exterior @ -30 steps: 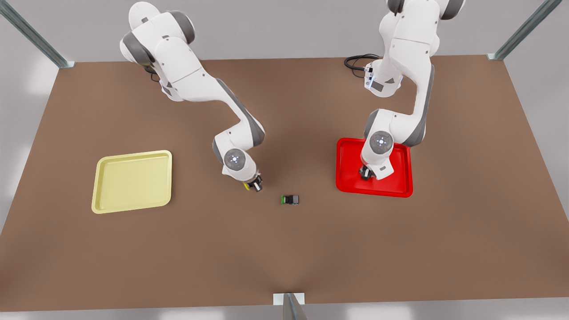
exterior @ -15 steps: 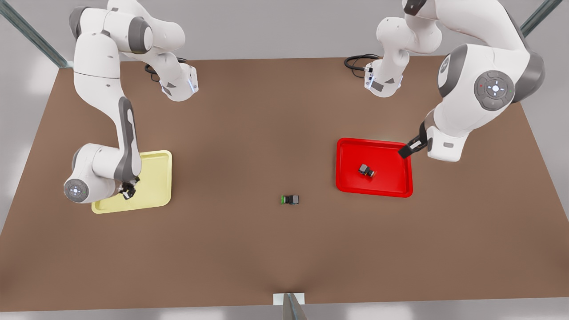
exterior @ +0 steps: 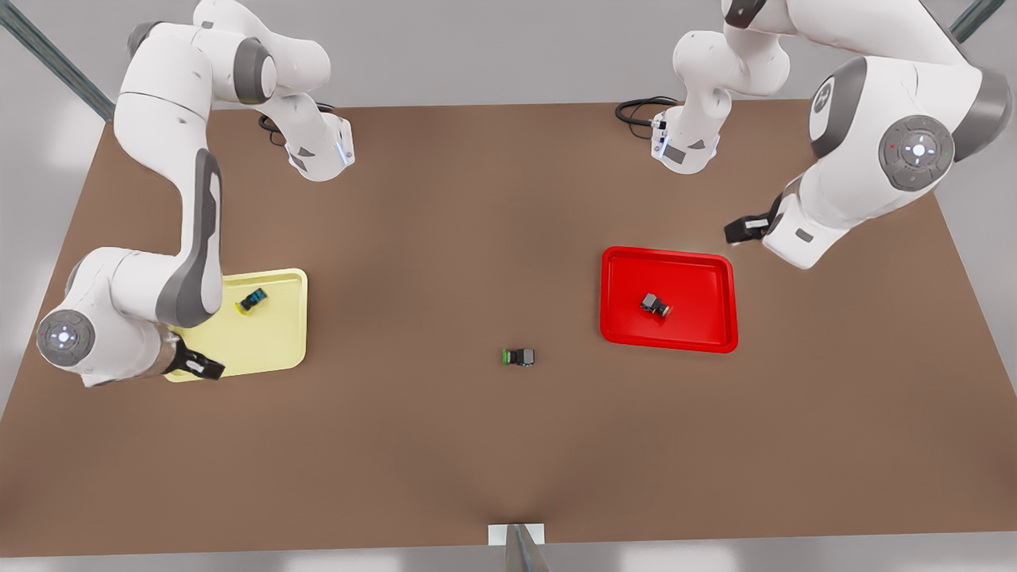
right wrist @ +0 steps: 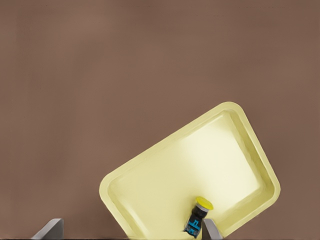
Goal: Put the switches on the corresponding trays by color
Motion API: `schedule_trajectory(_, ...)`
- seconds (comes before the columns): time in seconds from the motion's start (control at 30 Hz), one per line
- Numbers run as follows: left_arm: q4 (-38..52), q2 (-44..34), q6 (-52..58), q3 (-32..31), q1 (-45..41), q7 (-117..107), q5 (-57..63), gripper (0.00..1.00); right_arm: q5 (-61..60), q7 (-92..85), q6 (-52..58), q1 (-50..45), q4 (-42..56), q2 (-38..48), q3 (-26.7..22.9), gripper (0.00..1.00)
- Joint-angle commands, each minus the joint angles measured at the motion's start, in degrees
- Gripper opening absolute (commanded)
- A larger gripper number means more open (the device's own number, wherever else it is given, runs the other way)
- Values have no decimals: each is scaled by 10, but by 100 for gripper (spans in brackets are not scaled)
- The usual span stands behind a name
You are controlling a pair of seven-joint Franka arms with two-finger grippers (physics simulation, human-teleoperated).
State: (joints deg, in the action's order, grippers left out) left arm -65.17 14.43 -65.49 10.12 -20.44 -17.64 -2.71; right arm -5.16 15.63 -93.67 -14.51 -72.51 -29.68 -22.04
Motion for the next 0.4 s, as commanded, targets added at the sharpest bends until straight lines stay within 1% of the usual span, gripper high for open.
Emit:
schedule_trajectory(0.0,8,-1,15,-1,-1,197,-1,100,-17,-289,128,1,54,11,22,100)
schedule_trajectory(0.03,8,0,15,-2,-2,198,-1,100,-10,-285,141,2,49,59,38,100)
schedule_trajectory(0.07,8,0,12,-2,-2,200,-2,100,-9,-283,168,2,40,101,42,100)
schedule_trajectory(0.1,8,1,9,-3,-4,200,-2,100,7,-283,169,6,23,120,59,100)
schedule_trajectory(0.13,8,0,7,-5,-4,198,-2,100,22,-281,168,5,23,120,67,100)
schedule_trajectory(0.37,9,1,3,-4,-5,198,-1,100,24,-283,168,5,23,119,67,100)
